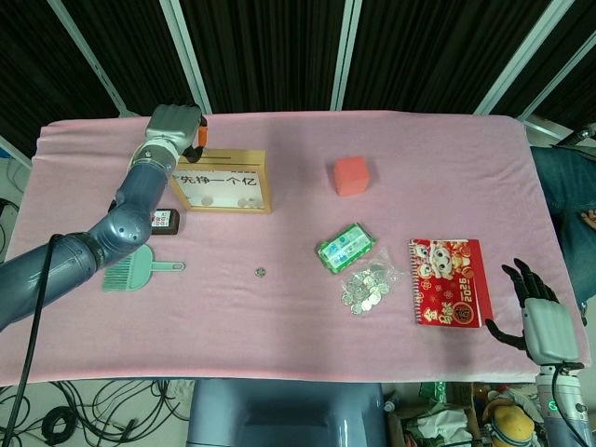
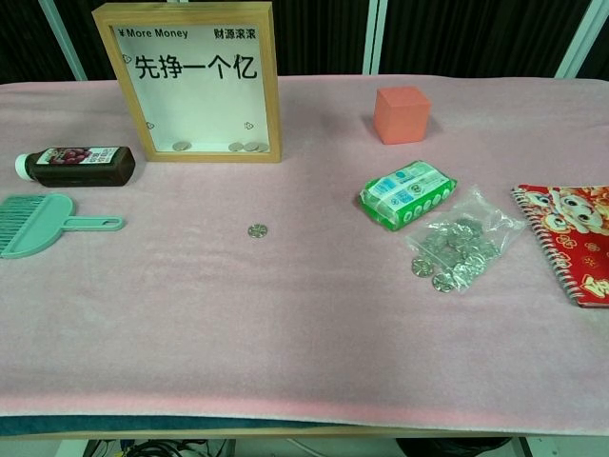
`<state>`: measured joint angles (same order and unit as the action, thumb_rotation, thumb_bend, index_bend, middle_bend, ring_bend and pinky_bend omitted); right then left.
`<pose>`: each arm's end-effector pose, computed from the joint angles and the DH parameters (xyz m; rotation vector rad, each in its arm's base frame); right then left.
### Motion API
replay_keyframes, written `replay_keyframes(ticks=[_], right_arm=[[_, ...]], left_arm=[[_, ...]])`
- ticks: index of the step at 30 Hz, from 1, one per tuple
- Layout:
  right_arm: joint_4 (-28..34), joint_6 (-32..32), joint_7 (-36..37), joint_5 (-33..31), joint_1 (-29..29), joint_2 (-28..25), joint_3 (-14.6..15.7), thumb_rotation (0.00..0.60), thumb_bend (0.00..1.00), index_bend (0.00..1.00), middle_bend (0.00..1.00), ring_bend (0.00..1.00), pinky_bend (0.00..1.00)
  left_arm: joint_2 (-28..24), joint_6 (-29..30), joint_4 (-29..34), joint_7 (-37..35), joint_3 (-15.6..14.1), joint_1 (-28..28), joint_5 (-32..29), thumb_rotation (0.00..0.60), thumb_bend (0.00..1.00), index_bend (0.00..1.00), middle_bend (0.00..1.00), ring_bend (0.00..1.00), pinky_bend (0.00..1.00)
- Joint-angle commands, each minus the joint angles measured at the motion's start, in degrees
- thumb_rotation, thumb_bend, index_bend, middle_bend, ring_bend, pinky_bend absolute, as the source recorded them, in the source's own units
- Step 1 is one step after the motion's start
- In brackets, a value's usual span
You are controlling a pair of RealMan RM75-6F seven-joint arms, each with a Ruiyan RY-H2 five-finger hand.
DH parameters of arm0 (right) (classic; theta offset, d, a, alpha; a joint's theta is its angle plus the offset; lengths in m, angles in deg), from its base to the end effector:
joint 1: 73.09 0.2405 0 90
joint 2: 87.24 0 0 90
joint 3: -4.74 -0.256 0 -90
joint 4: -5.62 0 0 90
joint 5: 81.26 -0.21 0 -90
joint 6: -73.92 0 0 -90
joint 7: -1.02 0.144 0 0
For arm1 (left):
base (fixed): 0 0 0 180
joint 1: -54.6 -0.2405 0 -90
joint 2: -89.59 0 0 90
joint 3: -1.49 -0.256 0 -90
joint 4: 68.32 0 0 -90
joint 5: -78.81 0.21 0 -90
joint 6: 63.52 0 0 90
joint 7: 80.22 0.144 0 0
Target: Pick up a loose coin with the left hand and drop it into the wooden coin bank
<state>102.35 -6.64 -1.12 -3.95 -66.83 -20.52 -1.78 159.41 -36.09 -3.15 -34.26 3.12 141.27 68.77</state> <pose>-0.3049 -0.1989 0.1425 1.2662 -1.0429 0.9125 -0.0341 0.5244 0.1360 -1.6626 -0.9638 -0.5455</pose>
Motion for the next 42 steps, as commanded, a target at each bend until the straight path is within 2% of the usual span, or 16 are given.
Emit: replay_keyframes(ticks=[1,19,21,26,29,32,36,40,42], right_arm=[[0.0,0.0,0.1,0.0,0.0,0.0,0.0,0.6,0.15,0.14,0.03,0.1,0.19],[0.2,0.4,0.4,-0.3,0.0,-0.3,-0.1,0.6,0.16,0.14,0.03,0.1,0.19],[0.2,0.4,0.4,-0.4,0.0,-0.3,-0.1,0.6,0.15,0.14,0.03,0.1,0.19],[0.2,0.6,0.4,-0.6,0.0,-0.3,-0.1,0.6,0.15,0.14,0.03,0.1,0.19],[0.3,0.6,0.4,-0.6,0.0,-0.4,-0.1,0.6,0.16,0.14,0.03,0.1,0.19],[0.3,0.7,0.4,-0.6,0.0,-0.4,-0.1,0.6,0.15,0.14,0.03,0.1,0.19],[0.2,0.9,0.5,-0.7,0.1,-0.4,-0.1,0.6,0.16,0.14,0.03,0.1,0.19],[0.0,1.0,0.6,-1.1,0.2,-0.3,-0.3,0.6,0.16,0.14,0.03,0.1,0.19],[-0.2,1.0,0.6,-1.2,0.3,-0.3,-0.5,0.6,0.16,0.14,0.03,0.1,0.19]], left_arm=[[0.5,-0.3,-0.5,-1.0,-0.5,0.2,0.2,0.6,0.47,0.6,0.16,0.0,0.0],[2.4,-0.9,-1.9,-4.5,-5.1,2.1,0.4,0.6,0.47,0.59,0.16,0.0,0.0],[2.5,-1.0,-2.0,-4.8,-5.5,2.2,0.4,0.6,0.47,0.54,0.15,0.0,0.0],[2.3,-2.0,-1.7,-5.1,-6.7,2.7,0.9,0.6,0.47,0.3,0.13,0.0,0.0],[1.9,-2.6,-1.2,-5.6,-7.2,3.0,1.5,0.6,0.46,0.22,0.12,0.0,0.0],[1.0,-2.9,-0.3,-6.6,-7.5,3.5,2.1,0.6,0.46,0.18,0.12,0.0,0.0],[-1.3,-1.3,2.0,-9.2,-6.1,3.6,4.1,0.6,0.45,0.17,0.11,0.0,0.0],[-4.8,4.4,7.1,-11.2,-4.5,2.9,9.0,0.6,0.4,0.15,0.1,0.0,0.0],[-7.2,9.8,11.1,-12.3,-3.6,1.7,12.7,0.6,0.39,0.14,0.09,0.0,0.0]])
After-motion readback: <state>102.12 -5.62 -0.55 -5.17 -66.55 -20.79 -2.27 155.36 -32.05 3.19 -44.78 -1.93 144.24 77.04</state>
